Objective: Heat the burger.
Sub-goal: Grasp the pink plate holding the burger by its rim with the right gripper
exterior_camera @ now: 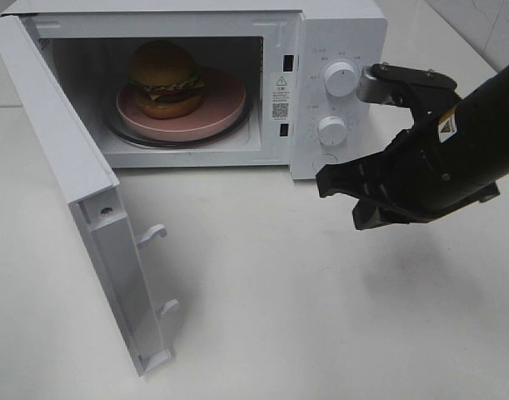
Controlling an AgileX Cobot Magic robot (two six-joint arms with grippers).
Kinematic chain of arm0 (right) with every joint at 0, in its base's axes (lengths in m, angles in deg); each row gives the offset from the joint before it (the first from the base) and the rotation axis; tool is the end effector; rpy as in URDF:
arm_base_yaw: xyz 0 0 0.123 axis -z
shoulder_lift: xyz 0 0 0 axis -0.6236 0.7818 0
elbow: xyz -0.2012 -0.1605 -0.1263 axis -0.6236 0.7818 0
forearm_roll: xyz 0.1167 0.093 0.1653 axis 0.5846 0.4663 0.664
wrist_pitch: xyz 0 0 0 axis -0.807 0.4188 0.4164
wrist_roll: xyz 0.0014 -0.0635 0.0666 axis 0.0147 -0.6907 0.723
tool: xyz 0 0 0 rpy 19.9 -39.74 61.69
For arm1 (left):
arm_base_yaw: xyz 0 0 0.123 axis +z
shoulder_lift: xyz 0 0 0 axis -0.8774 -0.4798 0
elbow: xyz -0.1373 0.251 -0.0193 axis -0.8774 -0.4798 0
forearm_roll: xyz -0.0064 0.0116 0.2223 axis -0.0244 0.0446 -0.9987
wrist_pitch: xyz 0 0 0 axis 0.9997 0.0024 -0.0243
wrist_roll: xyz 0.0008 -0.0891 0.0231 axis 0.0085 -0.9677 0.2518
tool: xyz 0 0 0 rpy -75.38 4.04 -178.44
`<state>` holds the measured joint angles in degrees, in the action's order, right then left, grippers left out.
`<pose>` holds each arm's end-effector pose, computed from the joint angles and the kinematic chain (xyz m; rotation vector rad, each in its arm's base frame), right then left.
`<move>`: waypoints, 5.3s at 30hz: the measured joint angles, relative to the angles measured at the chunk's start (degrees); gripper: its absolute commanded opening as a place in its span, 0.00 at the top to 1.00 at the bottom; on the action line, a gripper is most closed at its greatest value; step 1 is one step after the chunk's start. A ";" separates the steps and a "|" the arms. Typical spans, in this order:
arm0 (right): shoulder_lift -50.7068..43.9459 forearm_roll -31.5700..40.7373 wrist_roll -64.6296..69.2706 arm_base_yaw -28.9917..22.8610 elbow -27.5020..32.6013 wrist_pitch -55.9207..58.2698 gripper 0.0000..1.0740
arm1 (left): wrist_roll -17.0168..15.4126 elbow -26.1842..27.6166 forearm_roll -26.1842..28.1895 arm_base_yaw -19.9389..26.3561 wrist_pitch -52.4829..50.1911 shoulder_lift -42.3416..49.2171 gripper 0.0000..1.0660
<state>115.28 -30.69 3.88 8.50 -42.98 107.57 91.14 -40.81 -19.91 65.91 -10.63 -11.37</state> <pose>0.2130 0.1260 0.2398 -0.2061 2.6155 0.3588 -0.0345 -0.0151 0.2657 0.0498 2.0381 -0.0567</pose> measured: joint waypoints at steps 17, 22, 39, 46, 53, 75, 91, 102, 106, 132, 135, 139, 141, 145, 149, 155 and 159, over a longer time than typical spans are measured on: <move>-1.03 -3.61 -49.73 0.00 -7.56 19.94 0.96 | 0.00 0.00 0.00 0.00 0.00 0.00 0.07; -1.03 -3.67 -70.30 0.00 -7.56 20.11 0.95 | 0.00 0.00 0.00 0.00 0.00 0.00 0.07; -1.03 -8.02 -90.87 -1.66 -7.56 16.62 0.56 | 0.00 0.00 0.00 0.00 0.00 0.00 0.07; -1.03 -8.14 -88.64 -1.95 -7.56 10.66 0.22 | 0.00 0.00 0.00 0.00 0.00 0.00 0.07; 0.17 -8.19 -86.34 -1.95 -7.56 8.65 0.12 | 0.00 0.00 0.00 0.00 0.00 0.00 0.07; 16.33 -12.49 -86.06 -5.61 -22.06 -1.78 0.14 | 0.00 0.00 0.00 0.00 0.00 0.00 0.07; 29.85 -12.89 -84.22 -8.77 -34.89 -4.76 0.16 | 0.00 0.00 0.00 0.00 0.00 0.00 0.07; 39.13 -14.44 -80.10 -8.77 -45.26 -4.76 0.16 | 0.00 0.00 0.00 0.00 0.00 0.00 0.07; 41.54 -14.44 -79.76 -8.77 -47.84 -4.70 0.16 | 0.00 0.00 0.00 0.00 0.00 0.00 0.07; 58.10 -14.21 -76.83 -7.79 -70.70 3.38 0.23 | 0.00 0.00 0.00 0.00 0.00 0.00 0.07; 58.61 -14.21 -76.83 -7.39 -71.62 3.61 0.26 | 0.00 0.00 0.00 0.00 0.00 0.00 0.07; 59.36 -14.04 -76.78 -6.70 -72.31 3.72 0.47 | 0.00 0.00 0.00 0.00 0.00 0.00 0.07; 59.59 -14.04 -76.78 -6.70 -72.31 3.95 0.60 | 0.00 0.00 0.00 0.00 0.00 0.00 0.07; 59.59 -13.52 -76.78 -6.70 -72.31 5.44 0.84 | 0.00 0.00 0.00 0.00 0.00 0.00 0.07; 59.47 -13.64 -77.35 -6.93 -72.54 4.93 1.00 | 0.00 0.00 0.00 0.00 0.00 0.06 0.07; 59.47 -14.04 -77.35 -6.93 -72.54 5.27 1.00 | 0.00 0.00 0.00 0.00 0.00 0.06 0.07; 59.47 -14.15 -77.35 -6.93 -72.54 5.27 1.00 | 0.00 0.00 0.06 0.00 0.00 0.06 0.07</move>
<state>174.76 -44.84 -73.47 1.56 -115.52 112.84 91.14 -40.81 -19.86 65.91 -10.63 -11.31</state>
